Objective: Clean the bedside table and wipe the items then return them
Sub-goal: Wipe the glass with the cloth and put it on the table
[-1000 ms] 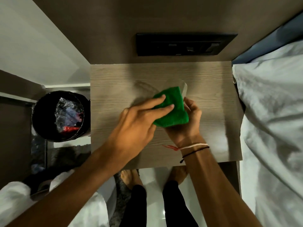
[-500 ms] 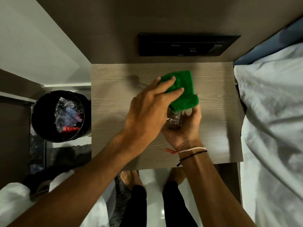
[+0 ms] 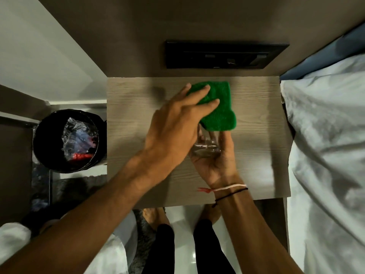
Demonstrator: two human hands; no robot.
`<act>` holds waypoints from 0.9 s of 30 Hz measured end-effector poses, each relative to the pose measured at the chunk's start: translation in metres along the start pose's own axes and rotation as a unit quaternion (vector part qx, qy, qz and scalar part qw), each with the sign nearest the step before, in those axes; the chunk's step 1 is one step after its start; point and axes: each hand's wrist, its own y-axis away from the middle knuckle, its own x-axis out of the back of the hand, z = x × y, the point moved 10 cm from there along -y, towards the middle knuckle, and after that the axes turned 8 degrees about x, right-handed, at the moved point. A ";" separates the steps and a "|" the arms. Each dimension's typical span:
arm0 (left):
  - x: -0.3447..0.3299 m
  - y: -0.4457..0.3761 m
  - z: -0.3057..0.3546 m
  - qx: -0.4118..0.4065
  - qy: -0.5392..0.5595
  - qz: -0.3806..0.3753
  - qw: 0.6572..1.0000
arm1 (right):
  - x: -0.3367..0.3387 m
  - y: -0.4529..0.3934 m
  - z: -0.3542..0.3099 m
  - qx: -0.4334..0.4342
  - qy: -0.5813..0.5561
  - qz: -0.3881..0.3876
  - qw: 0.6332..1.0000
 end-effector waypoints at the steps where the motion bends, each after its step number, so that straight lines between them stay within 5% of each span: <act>1: -0.007 0.005 0.002 -0.004 -0.013 -0.004 1.000 | -0.002 -0.001 -0.003 0.012 0.003 0.010 1.000; 8: -0.019 0.044 0.012 -0.099 0.013 -0.093 0.991 | 0.017 0.003 -0.025 -0.009 0.029 0.056 0.998; 13: -0.017 0.048 -0.030 0.000 0.145 -0.197 0.970 | 0.052 -0.004 -0.064 0.002 0.004 0.151 0.989; 21: -0.034 0.044 -0.106 0.147 0.177 -0.172 0.958 | 0.043 -0.036 -0.133 -0.016 -0.191 0.135 0.972; 27: -0.057 0.040 -0.101 0.180 0.161 -0.163 0.957 | 0.051 -0.071 -0.149 -0.027 -0.250 0.149 0.956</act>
